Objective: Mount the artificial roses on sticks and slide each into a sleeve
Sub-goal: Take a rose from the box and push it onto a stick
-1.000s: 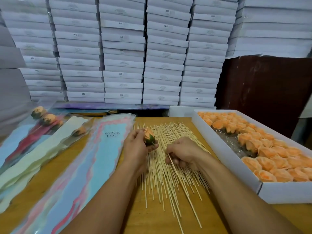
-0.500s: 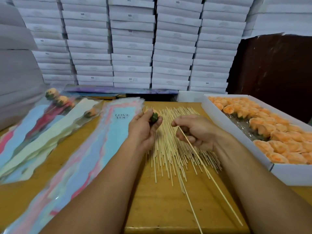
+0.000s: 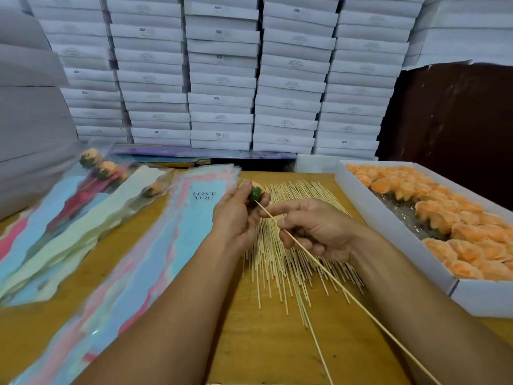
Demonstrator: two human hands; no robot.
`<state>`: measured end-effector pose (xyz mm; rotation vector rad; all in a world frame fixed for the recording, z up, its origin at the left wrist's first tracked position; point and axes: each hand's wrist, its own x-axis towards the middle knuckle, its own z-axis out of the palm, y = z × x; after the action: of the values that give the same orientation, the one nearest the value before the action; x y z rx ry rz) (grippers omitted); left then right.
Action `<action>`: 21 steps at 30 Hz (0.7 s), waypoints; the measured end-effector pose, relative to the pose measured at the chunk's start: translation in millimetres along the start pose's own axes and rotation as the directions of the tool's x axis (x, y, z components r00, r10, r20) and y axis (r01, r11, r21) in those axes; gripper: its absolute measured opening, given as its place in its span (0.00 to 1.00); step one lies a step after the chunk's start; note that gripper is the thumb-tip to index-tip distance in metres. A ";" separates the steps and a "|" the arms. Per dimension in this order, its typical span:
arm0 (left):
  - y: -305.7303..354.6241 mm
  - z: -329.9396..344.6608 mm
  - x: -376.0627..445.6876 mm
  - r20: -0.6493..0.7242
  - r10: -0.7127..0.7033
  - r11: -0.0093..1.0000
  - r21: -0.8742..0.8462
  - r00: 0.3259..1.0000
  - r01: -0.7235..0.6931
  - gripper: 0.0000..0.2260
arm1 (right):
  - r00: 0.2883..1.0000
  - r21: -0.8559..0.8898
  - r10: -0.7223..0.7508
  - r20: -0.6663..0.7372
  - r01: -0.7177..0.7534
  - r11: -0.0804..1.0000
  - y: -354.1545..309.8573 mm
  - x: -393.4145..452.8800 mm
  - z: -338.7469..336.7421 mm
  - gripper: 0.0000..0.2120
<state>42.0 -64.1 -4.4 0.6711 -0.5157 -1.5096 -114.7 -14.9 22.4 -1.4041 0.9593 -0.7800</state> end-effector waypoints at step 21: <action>0.8 -2.3 0.8 0.000 0.018 1.000 0.001 1.000 -0.018 0.18 | 0.999 0.012 -0.028 -0.017 0.028 1.000 -1.8 -2.0 3.3 0.15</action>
<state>44.2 -64.7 -5.7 0.6651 -0.5214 -1.4927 -112.5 -11.7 24.1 -1.4055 0.9482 -0.8186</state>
